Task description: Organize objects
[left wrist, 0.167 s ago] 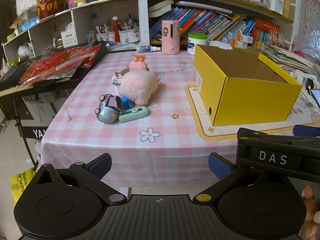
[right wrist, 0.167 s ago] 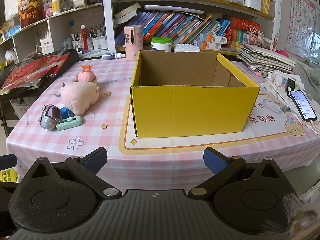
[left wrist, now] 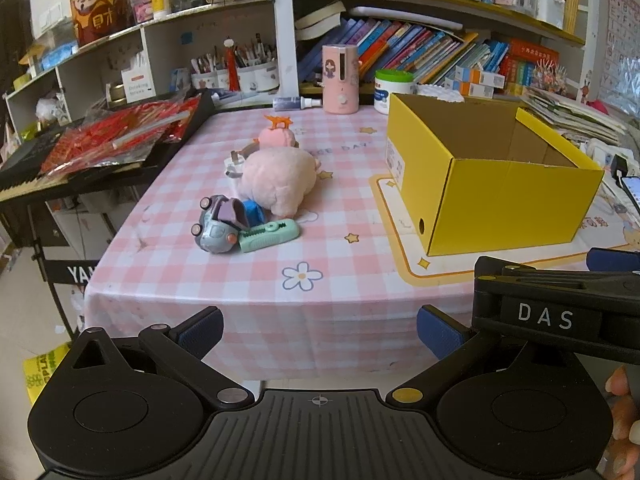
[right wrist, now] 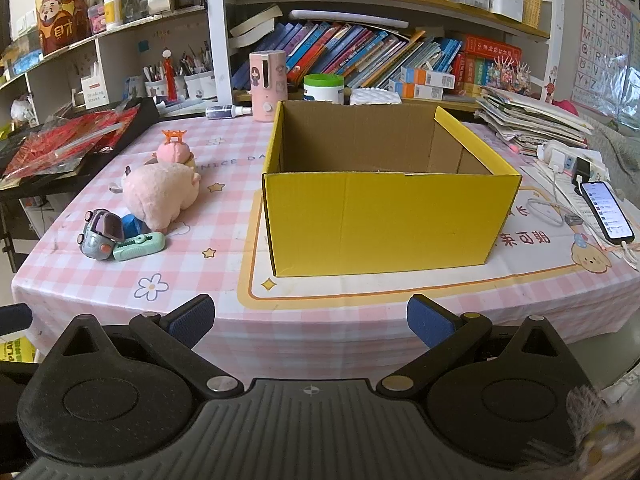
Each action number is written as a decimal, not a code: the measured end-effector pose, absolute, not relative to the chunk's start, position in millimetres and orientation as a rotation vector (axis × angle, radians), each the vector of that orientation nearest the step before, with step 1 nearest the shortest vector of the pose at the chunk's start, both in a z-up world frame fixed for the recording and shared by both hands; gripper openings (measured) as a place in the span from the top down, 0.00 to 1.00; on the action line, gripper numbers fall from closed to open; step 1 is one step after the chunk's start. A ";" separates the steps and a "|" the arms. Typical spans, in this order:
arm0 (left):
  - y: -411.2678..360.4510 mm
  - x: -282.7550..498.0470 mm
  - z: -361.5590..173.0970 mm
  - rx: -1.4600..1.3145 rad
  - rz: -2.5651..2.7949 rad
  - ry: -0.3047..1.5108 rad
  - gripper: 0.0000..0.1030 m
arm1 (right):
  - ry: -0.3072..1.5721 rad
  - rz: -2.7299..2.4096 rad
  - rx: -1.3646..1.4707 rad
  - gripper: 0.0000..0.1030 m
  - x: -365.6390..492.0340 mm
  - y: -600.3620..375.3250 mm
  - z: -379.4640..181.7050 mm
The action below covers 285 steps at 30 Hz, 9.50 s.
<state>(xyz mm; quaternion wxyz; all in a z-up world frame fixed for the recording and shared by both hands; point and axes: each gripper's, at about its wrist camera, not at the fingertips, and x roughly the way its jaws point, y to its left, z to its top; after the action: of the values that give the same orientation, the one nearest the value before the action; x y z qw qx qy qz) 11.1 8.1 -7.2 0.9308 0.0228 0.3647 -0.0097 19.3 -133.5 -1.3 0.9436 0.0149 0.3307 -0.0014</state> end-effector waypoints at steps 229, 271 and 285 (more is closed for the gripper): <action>82.3 -11.9 -4.1 -0.190 -0.098 0.699 0.55 | 0.779 0.220 0.117 0.23 32.7 -110.2 -2.7; -18.8 -0.3 -6.9 -0.052 -0.450 0.722 0.55 | 0.789 -0.117 0.254 0.23 -28.0 -215.2 -7.3; -40.5 15.5 -5.6 -0.045 -0.477 0.708 0.55 | 0.794 -0.145 0.261 0.23 -13.2 -239.2 -7.4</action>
<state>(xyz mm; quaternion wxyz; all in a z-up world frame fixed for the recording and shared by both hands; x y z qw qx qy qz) 15.5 -40.5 -5.6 0.9100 -0.0216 0.3432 -0.2315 -13.2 -239.2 -7.4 0.9115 0.1266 0.3850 -0.0702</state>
